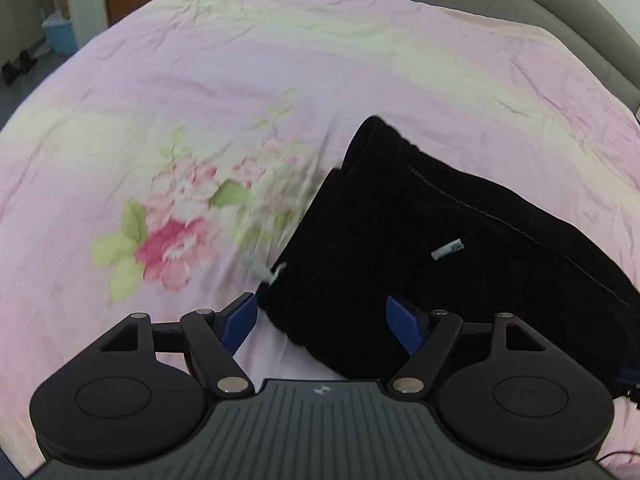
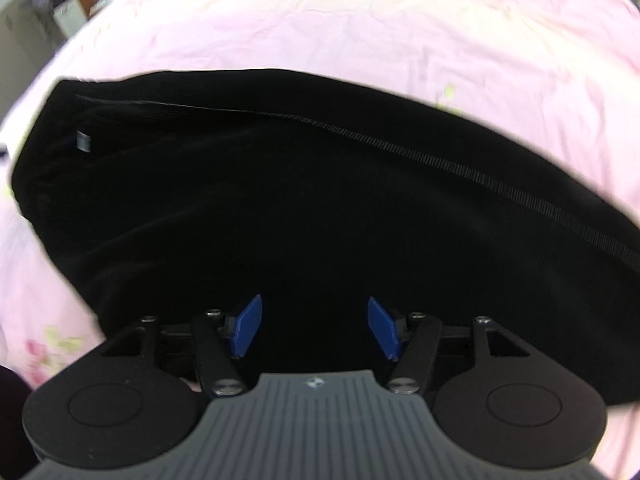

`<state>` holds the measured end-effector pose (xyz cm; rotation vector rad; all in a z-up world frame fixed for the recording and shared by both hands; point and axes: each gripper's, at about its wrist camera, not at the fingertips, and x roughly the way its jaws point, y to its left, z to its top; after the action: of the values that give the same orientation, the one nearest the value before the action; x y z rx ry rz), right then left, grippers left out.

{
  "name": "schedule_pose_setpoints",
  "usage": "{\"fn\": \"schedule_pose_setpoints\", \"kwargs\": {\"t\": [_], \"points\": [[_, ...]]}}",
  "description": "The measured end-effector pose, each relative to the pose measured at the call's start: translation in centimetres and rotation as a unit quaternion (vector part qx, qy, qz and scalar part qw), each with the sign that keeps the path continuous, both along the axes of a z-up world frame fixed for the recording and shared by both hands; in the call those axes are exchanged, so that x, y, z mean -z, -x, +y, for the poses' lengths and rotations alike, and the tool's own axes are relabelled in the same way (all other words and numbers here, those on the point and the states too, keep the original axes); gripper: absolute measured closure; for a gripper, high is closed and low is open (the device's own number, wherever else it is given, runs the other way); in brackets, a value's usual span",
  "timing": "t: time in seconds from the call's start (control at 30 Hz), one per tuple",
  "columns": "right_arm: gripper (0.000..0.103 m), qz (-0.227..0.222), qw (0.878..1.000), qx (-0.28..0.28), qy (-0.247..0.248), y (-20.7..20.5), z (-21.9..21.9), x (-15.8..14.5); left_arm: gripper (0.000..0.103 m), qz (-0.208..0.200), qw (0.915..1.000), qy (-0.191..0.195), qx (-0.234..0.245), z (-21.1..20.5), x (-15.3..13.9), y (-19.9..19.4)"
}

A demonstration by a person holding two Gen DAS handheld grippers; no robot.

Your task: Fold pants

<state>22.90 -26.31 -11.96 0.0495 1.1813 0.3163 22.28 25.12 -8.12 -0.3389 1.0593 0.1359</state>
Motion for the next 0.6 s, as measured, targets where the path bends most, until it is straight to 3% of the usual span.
{"fn": "schedule_pose_setpoints", "kwargs": {"t": [0.13, 0.27, 0.37, 0.43, 0.5, 0.57, 0.6], "points": [[0.047, 0.019, 0.995, 0.051, -0.080, 3.4, 0.0, 0.0, 0.017, -0.001, 0.9956, 0.073, -0.059, 1.8, 2.7, 2.1], [0.047, 0.050, 0.983, 0.083, -0.158, 6.0, 2.2, 1.9, 0.017, -0.020, 0.9834, 0.134, -0.121, 3.5, 5.1, 2.3], [0.047, 0.041, 0.976, 0.108, -0.185, 6.3, 3.3, 3.3, 0.017, -0.029, 0.9730, 0.166, -0.158, 4.2, 6.4, 1.7], [0.047, 0.038, 0.970, 0.127, -0.204, 5.9, 4.5, 3.8, 0.023, -0.033, 0.9690, 0.177, -0.170, 4.6, 7.1, 1.2], [0.049, 0.047, 0.964, 0.141, -0.221, 6.9, 4.4, 5.0, 0.048, -0.042, 0.9656, 0.189, -0.174, 4.9, 7.6, 0.8], [0.076, 0.059, 0.960, 0.142, -0.233, 5.6, 6.0, 4.9, 0.056, -0.042, 0.9645, 0.184, -0.185, 5.1, 6.7, 0.4], [0.098, 0.057, 0.961, 0.134, -0.237, 5.9, 5.7, 4.0, 0.066, -0.051, 0.9675, 0.170, -0.180, 5.1, 5.6, 0.4]]}}
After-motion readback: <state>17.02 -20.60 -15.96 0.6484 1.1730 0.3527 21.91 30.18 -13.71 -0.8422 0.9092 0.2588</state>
